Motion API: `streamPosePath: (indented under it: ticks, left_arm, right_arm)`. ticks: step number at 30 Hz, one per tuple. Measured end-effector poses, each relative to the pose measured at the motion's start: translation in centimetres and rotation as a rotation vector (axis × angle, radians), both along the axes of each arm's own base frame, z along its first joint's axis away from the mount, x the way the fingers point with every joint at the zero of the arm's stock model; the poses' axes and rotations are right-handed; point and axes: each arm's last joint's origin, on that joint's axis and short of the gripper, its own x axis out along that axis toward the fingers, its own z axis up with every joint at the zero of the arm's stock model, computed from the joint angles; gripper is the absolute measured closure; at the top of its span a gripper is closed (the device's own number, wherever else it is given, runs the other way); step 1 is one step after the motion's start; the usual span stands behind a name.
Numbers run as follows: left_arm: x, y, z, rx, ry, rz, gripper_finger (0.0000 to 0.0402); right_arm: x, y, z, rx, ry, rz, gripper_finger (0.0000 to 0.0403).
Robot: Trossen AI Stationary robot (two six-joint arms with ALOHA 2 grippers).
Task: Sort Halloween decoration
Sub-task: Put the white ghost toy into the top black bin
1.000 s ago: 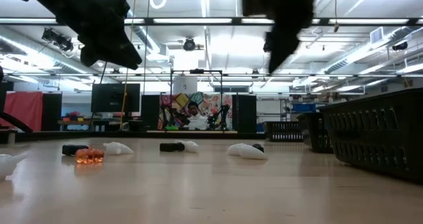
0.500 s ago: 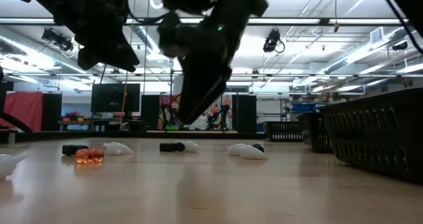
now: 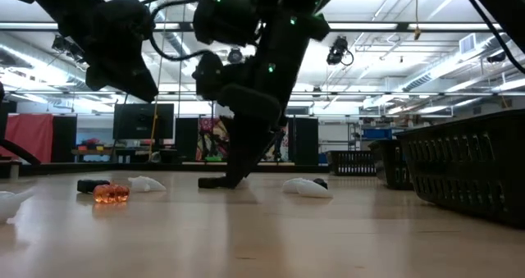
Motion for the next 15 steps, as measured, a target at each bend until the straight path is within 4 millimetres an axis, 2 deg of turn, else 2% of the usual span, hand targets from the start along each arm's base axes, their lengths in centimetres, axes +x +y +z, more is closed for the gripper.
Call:
streamPosePath:
  ticks: [6,15]
  left_arm:
    - [0.00,-0.01,0.00,-0.001,0.001,-0.002,0.0278]
    - [0.01,-0.02,0.01,-0.008,-0.003,0.004,0.0278]
  right_arm:
    - [-0.37,0.06,-0.76,0.040,-0.004,0.015,0.0165]
    - [-0.13,0.00,-0.82,0.044,-0.034,0.031,0.0255]
